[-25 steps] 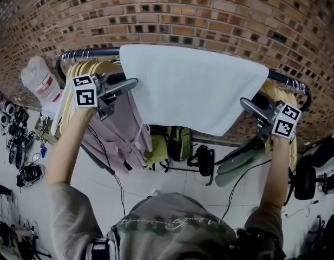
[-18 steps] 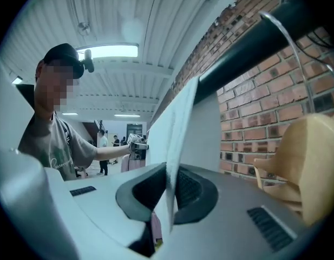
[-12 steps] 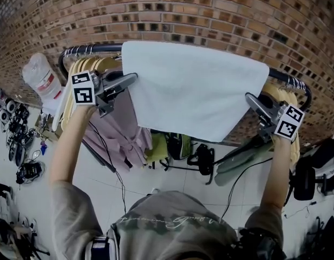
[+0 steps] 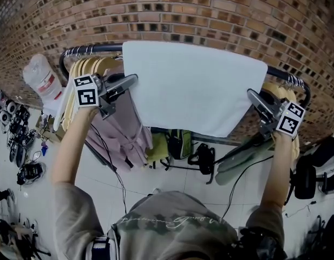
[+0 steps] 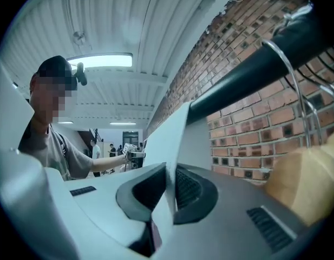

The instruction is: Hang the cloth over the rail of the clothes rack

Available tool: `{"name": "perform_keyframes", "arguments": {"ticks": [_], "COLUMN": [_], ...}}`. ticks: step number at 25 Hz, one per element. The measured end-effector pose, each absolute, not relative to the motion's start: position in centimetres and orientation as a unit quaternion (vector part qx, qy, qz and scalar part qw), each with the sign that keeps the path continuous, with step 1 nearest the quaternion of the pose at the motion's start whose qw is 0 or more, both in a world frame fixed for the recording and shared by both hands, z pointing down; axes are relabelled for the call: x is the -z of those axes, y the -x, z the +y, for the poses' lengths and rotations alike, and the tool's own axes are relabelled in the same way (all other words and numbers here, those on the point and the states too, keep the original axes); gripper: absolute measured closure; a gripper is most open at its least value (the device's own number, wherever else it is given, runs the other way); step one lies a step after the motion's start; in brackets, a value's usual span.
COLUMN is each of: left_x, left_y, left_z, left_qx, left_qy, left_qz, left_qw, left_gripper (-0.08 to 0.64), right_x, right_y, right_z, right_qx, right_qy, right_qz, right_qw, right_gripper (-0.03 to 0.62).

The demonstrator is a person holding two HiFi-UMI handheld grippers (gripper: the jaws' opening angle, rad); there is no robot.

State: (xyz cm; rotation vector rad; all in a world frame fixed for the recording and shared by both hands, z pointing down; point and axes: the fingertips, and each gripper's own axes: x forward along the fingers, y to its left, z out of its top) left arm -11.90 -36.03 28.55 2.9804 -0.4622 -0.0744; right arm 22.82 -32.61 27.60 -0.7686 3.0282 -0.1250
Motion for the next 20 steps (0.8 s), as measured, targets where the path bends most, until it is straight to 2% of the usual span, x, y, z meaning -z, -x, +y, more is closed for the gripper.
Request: {"name": "perform_keyframes", "arguments": {"ticks": [8,16,17,18,19,20], "left_x": [-30.9,-29.6,-29.5,-29.5,-29.5,-29.7], "left_y": [12.0,12.8,13.1,13.3,13.4,13.5], "left_z": [-36.3,-35.3,-35.4,-35.5,-35.5,-35.4], "left_qx": [-0.024,0.012,0.018,0.021,0.021,0.017], "left_qy": [-0.982,-0.982,-0.981,-0.980,-0.980,-0.980], "left_qz": [-0.179,-0.182,-0.185,-0.188,-0.188,-0.186], "left_qw": [0.047,0.048,0.052,0.057,0.061,0.064], "left_gripper": [0.535,0.534,0.532,0.497,0.455,0.439], "right_x": [-30.3,-29.3,-29.1,-29.0,-29.1,-29.2], "right_y": [-22.5,-22.4,-22.6,-22.7,-22.8,-22.9], "right_z": [-33.3,-31.5,-31.5,-31.5,-31.6,-31.6], "right_qx": [0.070,0.057,0.058,0.054,0.048,0.043], "right_qy": [0.256,0.224,0.228,0.233,0.241,0.249], "right_qz": [0.964,0.973,0.972,0.971,0.969,0.968], "right_qw": [0.002,0.003,0.007,0.004,-0.002,-0.006], "right_gripper": [0.571,0.565,0.547,0.474,0.432,0.428]}}
